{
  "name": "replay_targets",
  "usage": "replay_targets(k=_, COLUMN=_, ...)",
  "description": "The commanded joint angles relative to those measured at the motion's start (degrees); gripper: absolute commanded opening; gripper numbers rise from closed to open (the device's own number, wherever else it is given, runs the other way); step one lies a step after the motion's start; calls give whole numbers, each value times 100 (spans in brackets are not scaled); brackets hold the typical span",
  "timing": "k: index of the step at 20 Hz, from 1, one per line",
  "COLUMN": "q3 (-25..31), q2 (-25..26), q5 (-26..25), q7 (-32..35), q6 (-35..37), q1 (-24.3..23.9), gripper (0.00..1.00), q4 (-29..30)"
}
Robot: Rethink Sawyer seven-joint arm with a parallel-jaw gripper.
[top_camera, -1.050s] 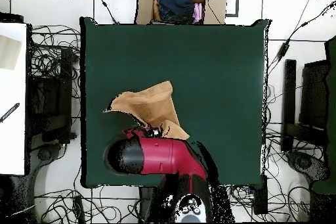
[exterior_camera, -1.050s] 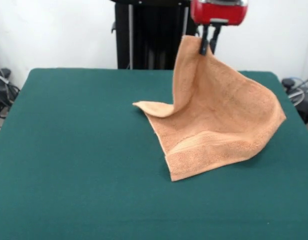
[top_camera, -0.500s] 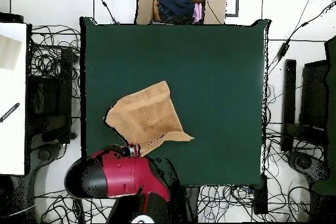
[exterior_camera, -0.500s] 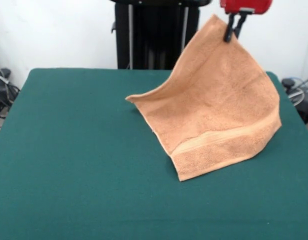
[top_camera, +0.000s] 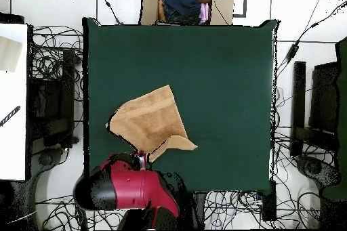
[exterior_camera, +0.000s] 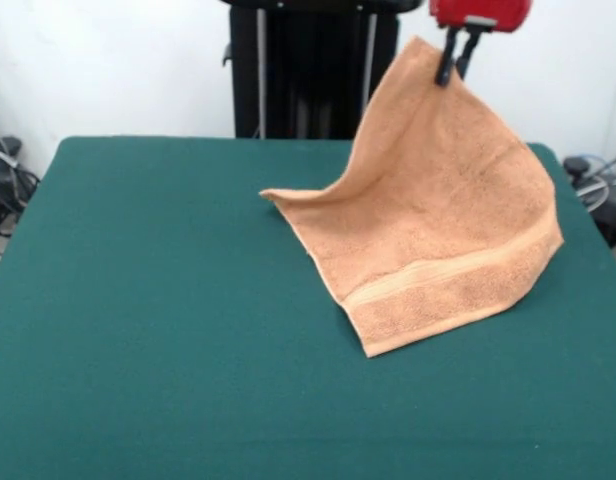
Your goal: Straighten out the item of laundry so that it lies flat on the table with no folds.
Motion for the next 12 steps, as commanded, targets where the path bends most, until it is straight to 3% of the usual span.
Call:
replay_targets(k=1, q3=-225, q2=365, q5=321, q7=1721, q6=-573, q1=-82, gripper=0, q4=464)
replay_targets(k=9, q3=-758, q2=560, q5=423, q7=1893, q6=-871, q1=386, gripper=0, q4=377)
replay_targets(k=10, q3=-824, q2=589, q5=491, q7=1863, q6=-898, q1=458, gripper=100, q4=366)
replay_targets(k=12, q3=-963, q2=649, q5=553, q7=1938, q6=-827, q1=622, gripper=100, q4=304)
